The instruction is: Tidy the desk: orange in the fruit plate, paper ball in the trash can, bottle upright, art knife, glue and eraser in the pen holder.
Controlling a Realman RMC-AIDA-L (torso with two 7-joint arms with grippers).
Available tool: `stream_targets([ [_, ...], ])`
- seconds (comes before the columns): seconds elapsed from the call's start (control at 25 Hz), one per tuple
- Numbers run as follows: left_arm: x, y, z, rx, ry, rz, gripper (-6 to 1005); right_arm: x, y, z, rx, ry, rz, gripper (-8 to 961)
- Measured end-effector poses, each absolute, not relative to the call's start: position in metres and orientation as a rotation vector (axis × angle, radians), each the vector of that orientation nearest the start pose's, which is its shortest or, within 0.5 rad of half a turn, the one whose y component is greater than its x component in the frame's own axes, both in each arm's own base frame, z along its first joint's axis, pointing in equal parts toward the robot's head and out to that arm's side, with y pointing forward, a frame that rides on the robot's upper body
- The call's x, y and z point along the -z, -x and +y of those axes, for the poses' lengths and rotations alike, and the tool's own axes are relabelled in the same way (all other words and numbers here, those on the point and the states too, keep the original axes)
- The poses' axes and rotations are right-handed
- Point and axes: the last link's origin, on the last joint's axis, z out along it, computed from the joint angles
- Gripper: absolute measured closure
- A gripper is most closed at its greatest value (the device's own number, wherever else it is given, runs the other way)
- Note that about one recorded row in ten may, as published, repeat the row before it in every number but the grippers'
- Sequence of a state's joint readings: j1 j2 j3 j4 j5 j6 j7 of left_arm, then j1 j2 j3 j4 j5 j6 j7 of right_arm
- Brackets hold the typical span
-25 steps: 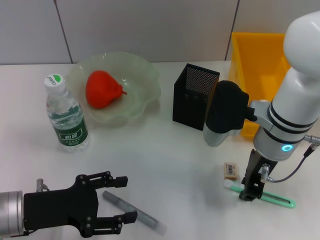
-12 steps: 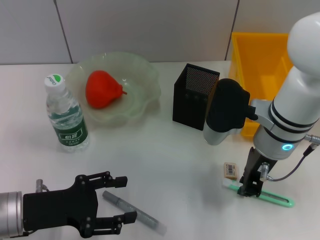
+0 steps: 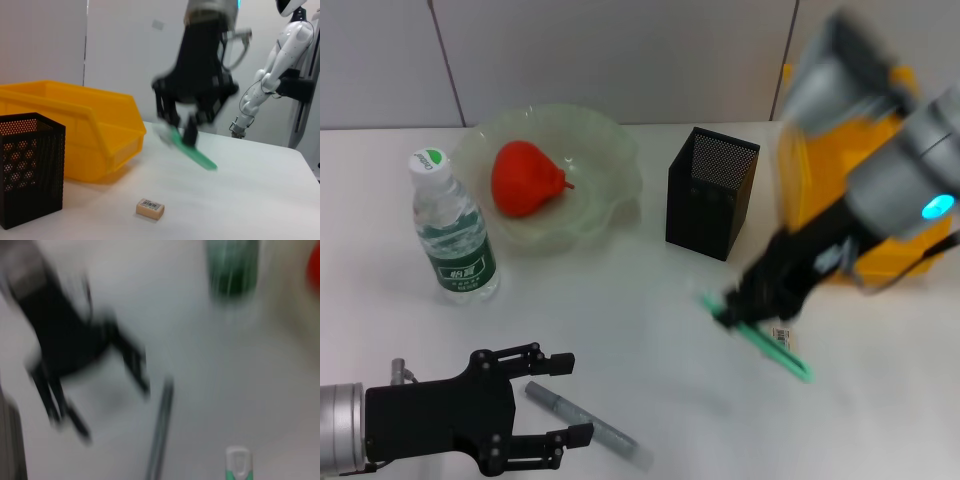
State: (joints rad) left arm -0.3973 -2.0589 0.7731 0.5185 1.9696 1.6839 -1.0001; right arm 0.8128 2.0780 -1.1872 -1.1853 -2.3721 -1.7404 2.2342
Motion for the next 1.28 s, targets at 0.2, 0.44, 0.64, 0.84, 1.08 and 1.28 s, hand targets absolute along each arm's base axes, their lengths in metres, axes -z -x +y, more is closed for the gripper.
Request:
stream_targets([
  [0.2,0.022,0.293,0.262,0.765,2.857,-0.348,213,-0.038,-0.125,0.372,-0.185,2.964,0.559,778],
  [0.44,0.023,0.293,0.262,0.769,2.858,-0.345,213,-0.056,-0.139,0.387,-0.579,2.765,0.455,774],
  [0.64,0.023,0.292,0.262,0.77,2.857,-0.344,213,-0.053,-0.146,0.399,-0.669,2.664,0.429,771],
  [0.84,0.022,0.29,0.265,0.776,2.854,-0.337,213,-0.049,-0.151,0.417,-0.75,2.529,0.421,767],
  [1.08,0.021,0.289,0.266,0.782,2.847,-0.331,213,-0.042,-0.156,0.429,-0.743,2.456,0.448,764],
  [1.28,0.02,0.288,0.266,0.794,2.844,-0.327,213,-0.022,-0.163,0.442,-0.7,2.428,0.501,760],
])
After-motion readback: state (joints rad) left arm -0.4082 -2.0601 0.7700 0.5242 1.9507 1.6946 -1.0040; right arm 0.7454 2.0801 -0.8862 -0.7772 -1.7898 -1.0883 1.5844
